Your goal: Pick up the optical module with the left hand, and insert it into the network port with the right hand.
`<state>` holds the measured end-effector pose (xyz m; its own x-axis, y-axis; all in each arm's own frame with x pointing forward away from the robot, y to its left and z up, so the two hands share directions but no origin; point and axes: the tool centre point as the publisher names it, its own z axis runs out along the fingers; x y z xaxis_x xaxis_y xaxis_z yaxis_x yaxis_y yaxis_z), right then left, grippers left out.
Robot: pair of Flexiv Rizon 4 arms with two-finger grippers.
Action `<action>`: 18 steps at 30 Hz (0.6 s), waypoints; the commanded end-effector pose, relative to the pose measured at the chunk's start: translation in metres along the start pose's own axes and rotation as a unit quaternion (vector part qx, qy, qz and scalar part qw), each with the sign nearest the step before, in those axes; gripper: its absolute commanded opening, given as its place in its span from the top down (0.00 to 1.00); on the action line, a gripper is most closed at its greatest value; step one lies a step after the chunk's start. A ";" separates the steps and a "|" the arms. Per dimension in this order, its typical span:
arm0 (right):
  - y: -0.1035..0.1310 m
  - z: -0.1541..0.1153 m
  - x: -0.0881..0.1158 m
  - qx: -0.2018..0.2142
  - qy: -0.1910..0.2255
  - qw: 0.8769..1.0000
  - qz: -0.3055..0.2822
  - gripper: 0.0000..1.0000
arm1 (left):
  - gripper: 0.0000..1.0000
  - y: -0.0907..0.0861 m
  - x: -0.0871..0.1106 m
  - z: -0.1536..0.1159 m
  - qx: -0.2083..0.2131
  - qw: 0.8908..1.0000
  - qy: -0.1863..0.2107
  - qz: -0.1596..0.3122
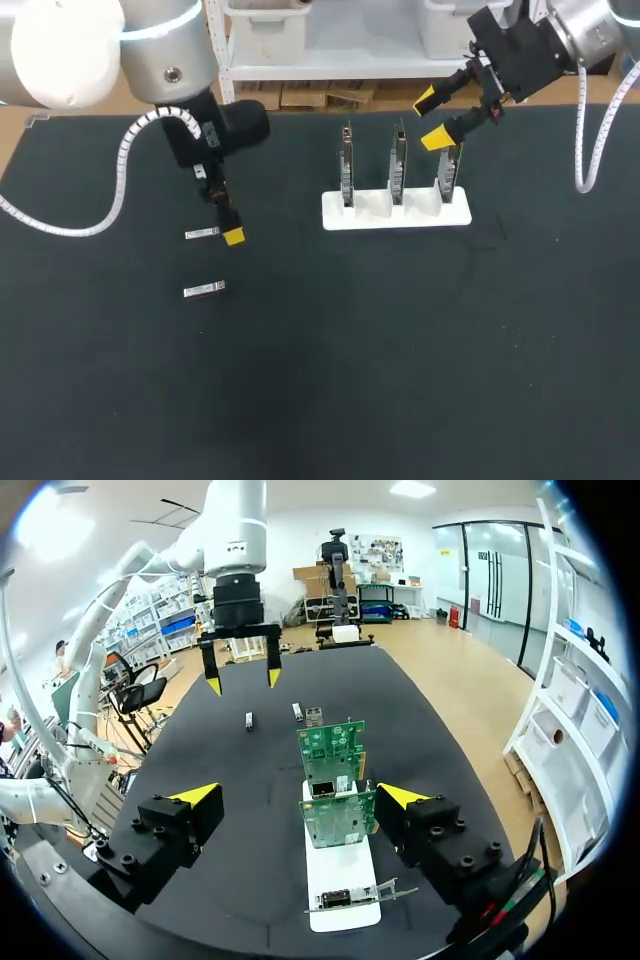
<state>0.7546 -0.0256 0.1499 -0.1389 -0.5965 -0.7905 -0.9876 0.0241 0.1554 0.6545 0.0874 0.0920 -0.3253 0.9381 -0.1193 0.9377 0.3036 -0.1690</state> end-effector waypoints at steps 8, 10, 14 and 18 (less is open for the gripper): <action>0.001 0.000 0.000 0.002 0.000 1.000 0.000 0.00 | 0.00 0.001 0.003 0.001 0.001 1.000 -0.003 0.000; 0.001 0.000 0.000 0.002 0.000 1.000 0.000 0.00 | 0.00 0.001 0.003 0.001 0.001 1.000 -0.003 0.000; 0.001 0.000 0.000 0.002 0.000 1.000 0.000 0.00 | 0.00 0.008 -0.027 0.002 -0.034 0.998 0.016 0.054; 0.001 0.000 0.000 0.002 0.000 1.000 0.000 0.00 | 0.00 0.013 -0.032 0.004 -0.064 0.993 0.035 0.093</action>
<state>0.7546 -0.0255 0.1499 -0.1390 -0.5965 -0.7905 -0.9876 0.0243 0.1554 0.6734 0.0710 0.0895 -0.1618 0.9805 -0.1113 0.9865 0.1580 -0.0424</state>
